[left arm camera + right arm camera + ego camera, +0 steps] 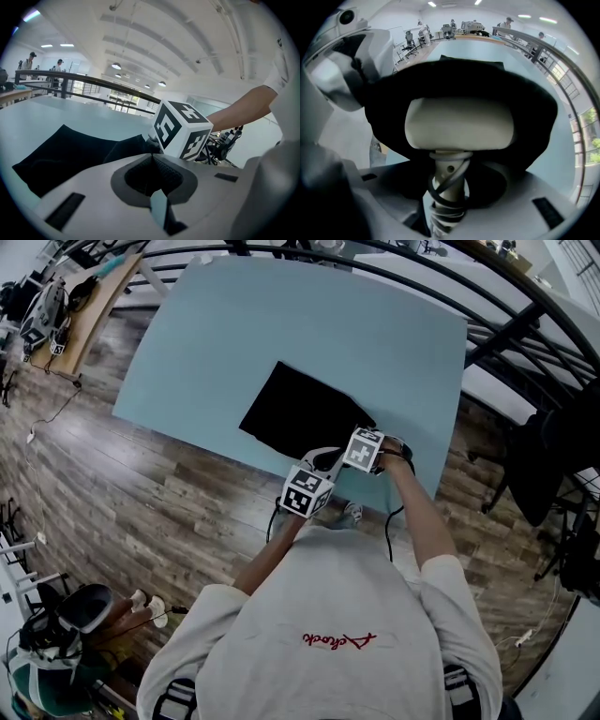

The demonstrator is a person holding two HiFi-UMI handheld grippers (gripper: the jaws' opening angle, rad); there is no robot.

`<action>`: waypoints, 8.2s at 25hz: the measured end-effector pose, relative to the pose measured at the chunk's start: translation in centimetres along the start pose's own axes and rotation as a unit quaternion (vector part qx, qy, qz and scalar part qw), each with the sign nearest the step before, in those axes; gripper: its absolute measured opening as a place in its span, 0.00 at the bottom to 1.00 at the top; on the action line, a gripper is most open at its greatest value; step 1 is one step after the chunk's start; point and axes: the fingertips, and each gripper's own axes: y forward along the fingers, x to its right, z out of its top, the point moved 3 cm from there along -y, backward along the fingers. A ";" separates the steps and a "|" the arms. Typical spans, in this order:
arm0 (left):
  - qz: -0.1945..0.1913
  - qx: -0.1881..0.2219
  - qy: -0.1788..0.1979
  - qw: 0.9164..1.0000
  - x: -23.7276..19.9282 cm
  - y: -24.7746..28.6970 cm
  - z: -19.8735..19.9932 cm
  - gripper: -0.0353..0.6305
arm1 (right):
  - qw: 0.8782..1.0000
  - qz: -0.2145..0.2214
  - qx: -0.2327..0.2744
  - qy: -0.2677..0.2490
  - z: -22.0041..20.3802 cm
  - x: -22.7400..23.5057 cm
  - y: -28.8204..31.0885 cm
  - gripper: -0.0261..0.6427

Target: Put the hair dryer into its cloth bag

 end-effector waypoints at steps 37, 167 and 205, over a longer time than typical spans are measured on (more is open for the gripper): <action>-0.046 -0.060 0.022 0.997 1.8 3.2 -1.6 0.07 | 0.991 -0.065 0.069 0.098 -10.5 -1.0 -1.2 0.51; 0.048 0.028 0.002 0.998 8.2 -3.5 -3.9 0.23 | 0.916 -0.138 0.349 0.143 -7.2 -4.6 -9.0 0.10; -0.031 0.094 0.016 0.995 12.9 -22.6 -10.5 0.06 | 0.748 -0.273 0.477 0.372 -9.0 -28.9 -16.5 0.06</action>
